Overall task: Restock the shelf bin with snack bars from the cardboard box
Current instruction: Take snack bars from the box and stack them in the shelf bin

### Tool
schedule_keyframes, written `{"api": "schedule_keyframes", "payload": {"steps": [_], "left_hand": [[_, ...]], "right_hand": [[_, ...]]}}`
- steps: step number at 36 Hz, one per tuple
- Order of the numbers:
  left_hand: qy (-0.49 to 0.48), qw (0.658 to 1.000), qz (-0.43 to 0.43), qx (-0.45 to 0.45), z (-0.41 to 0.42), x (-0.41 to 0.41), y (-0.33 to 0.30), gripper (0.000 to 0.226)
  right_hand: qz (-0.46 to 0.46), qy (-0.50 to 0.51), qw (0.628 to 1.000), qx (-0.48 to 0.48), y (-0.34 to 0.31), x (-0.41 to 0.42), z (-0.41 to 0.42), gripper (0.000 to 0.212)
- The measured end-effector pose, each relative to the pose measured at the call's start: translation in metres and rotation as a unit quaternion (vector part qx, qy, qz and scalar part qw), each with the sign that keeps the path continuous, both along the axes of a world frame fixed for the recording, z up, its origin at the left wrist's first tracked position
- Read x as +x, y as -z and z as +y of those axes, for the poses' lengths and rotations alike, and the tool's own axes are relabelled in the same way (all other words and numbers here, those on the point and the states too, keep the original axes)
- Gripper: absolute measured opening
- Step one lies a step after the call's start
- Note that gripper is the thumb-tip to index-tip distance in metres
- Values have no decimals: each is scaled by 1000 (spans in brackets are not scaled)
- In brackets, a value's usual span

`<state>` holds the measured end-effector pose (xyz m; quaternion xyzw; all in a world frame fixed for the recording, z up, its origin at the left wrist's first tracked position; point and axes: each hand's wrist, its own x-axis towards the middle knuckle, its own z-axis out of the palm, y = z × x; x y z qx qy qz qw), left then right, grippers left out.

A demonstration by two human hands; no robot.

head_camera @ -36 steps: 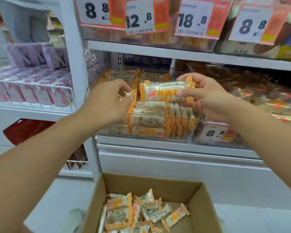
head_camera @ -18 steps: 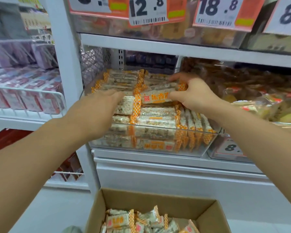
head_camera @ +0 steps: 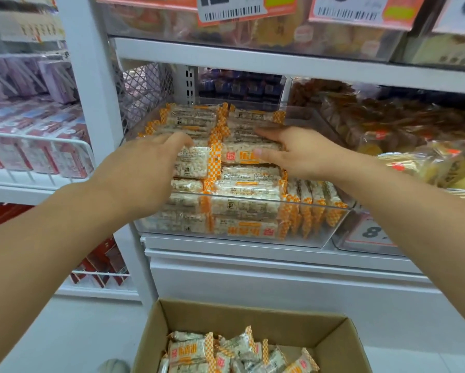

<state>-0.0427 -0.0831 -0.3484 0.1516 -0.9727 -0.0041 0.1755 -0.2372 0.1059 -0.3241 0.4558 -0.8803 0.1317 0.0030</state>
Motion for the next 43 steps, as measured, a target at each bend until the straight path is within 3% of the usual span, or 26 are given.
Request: {"api": "schedule_keyframes", "payload": {"steps": [9,15,27,39,43], "left_hand": [[9,1000,-8,24,2,0,-2,49],[31,999,11,9,3,2,1,48],[29,999,-10,-19,4,-1,3,52],[57,998,28,-4,13,9,-6,54],[112,986,122,-27,36,11,-11,31]], "right_hand": [[86,39,994,51,-1,5,-10,58],[159,3,986,54,0,19,-11,50],[71,4,993,92,4,13,-20,59],[137,-33,990,25,-1,20,6,60],[257,-76,958,-104,-8,40,19,41]]}}
